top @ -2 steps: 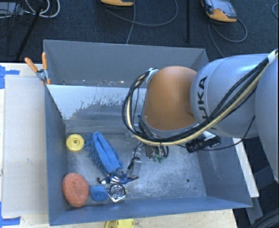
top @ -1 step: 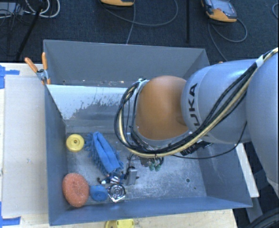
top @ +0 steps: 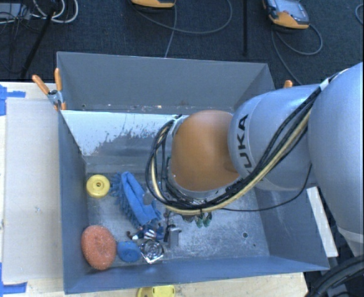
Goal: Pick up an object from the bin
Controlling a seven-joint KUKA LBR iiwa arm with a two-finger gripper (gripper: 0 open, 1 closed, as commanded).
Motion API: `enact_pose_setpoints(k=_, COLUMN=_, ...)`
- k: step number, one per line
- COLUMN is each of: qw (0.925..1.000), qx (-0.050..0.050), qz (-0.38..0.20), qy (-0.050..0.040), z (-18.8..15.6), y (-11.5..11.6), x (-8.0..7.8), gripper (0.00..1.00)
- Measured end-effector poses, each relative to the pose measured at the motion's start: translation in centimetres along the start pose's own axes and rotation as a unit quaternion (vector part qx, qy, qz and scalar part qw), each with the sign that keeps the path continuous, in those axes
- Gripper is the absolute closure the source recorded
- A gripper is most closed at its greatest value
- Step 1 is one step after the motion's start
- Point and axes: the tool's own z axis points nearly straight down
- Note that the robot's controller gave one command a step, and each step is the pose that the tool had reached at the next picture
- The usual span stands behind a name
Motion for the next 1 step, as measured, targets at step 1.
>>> enact_pose_setpoints(k=1, qw=0.9994, qx=0.0, qz=-0.035, qy=0.0013, z=1.34, y=0.11, x=0.44, gripper=0.0)
